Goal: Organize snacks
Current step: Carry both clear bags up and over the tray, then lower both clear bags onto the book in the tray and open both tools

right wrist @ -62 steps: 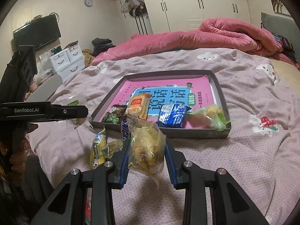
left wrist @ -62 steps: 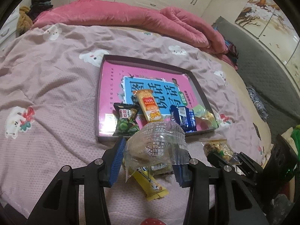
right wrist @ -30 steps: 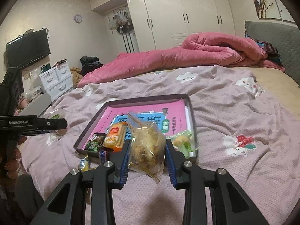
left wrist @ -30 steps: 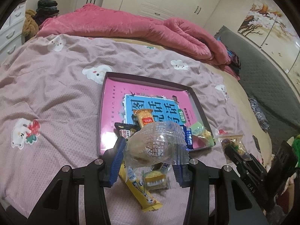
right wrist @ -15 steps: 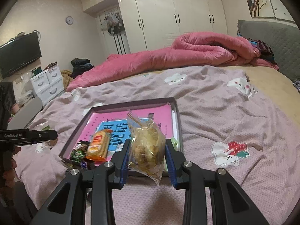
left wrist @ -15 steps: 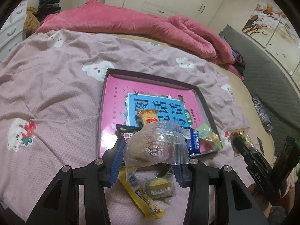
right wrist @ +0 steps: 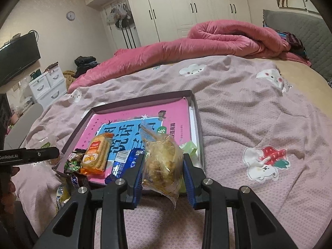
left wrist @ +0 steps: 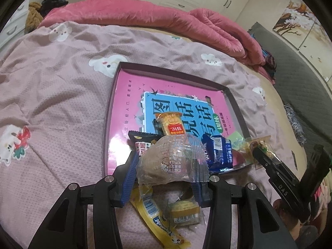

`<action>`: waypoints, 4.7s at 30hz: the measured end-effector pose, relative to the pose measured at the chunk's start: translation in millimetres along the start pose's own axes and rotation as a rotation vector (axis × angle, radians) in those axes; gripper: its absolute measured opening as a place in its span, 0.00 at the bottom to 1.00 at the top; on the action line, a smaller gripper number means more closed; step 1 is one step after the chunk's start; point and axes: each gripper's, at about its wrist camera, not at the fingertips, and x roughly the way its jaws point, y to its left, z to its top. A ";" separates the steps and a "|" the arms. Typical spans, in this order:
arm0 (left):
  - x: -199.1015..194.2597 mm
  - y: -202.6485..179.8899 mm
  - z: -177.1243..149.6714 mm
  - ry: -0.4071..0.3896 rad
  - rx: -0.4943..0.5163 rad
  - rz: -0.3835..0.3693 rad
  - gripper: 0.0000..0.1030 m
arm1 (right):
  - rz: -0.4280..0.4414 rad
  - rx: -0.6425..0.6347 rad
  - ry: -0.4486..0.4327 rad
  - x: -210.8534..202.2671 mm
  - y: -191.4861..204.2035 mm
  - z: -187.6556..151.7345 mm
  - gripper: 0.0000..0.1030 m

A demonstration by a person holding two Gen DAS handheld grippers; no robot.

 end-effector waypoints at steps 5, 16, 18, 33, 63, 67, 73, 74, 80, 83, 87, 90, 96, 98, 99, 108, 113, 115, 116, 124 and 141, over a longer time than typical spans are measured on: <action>6.5 0.0 1.4 0.003 0.003 0.006 0.47 | 0.008 -0.004 0.009 10.1 0.9 -0.9 0.34; 17.5 -2.3 4.8 0.013 0.005 0.012 0.47 | 0.015 -0.016 0.010 24.8 4.7 2.7 0.34; 19.4 -2.8 5.8 0.015 0.004 0.012 0.47 | 0.019 -0.017 0.011 27.2 6.2 4.0 0.34; 30.1 -3.5 12.9 0.009 0.002 0.033 0.47 | 0.065 -0.021 -0.010 32.2 23.6 15.3 0.34; 50.3 -57.1 21.0 0.038 0.044 -0.111 0.47 | 0.033 0.004 0.016 29.4 16.2 2.3 0.34; 52.1 -62.6 19.7 0.037 0.060 -0.109 0.47 | 0.032 0.002 0.016 28.8 15.8 2.3 0.34; 56.5 -48.9 18.8 0.045 0.023 -0.080 0.47 | 0.030 0.001 0.016 28.7 16.8 2.4 0.34; 55.7 -46.7 19.0 0.042 0.021 -0.074 0.47 | 0.028 -0.001 0.016 28.3 16.9 2.5 0.34; 55.8 -31.5 18.7 0.048 -0.011 -0.056 0.47 | 0.023 -0.002 0.016 27.8 16.5 1.7 0.34; 57.3 -25.2 17.3 0.053 -0.021 -0.047 0.47 | 0.020 -0.001 0.017 28.1 16.6 1.9 0.34; 58.2 -20.5 15.7 0.053 -0.020 -0.027 0.47 | 0.013 -0.002 0.017 27.1 15.8 1.9 0.34; 60.2 -18.2 14.7 0.056 -0.019 -0.016 0.47 | 0.007 -0.005 0.016 26.0 15.8 2.2 0.34; 62.6 -19.6 13.2 0.057 -0.002 -0.001 0.48 | 0.001 -0.015 0.010 21.5 17.5 2.0 0.39; 63.2 -19.3 13.0 0.059 0.000 0.003 0.48 | -0.004 -0.020 0.004 19.1 18.1 2.1 0.42; 63.1 -19.5 12.7 0.057 0.004 0.008 0.48 | -0.007 -0.021 -0.001 17.1 17.6 2.1 0.42; 59.6 -19.9 12.4 0.051 0.016 0.019 0.48 | -0.031 0.006 -0.007 9.7 11.7 2.8 0.46; 58.0 -19.2 11.2 0.053 0.017 0.016 0.48 | -0.034 0.013 -0.012 3.6 9.1 1.5 0.49; 57.6 -19.1 11.1 0.054 0.016 0.015 0.48 | -0.035 0.020 -0.012 1.9 7.9 1.3 0.49; 57.2 -19.1 10.9 0.055 0.016 0.014 0.48 | -0.034 0.021 -0.013 1.2 7.8 1.1 0.49; 52.0 -16.3 9.1 0.049 0.015 0.033 0.48 | -0.040 0.023 -0.002 -1.9 7.8 -0.6 0.49; 46.2 -10.6 11.3 0.038 -0.011 0.030 0.55 | -0.036 0.031 0.000 -1.4 7.1 -1.5 0.49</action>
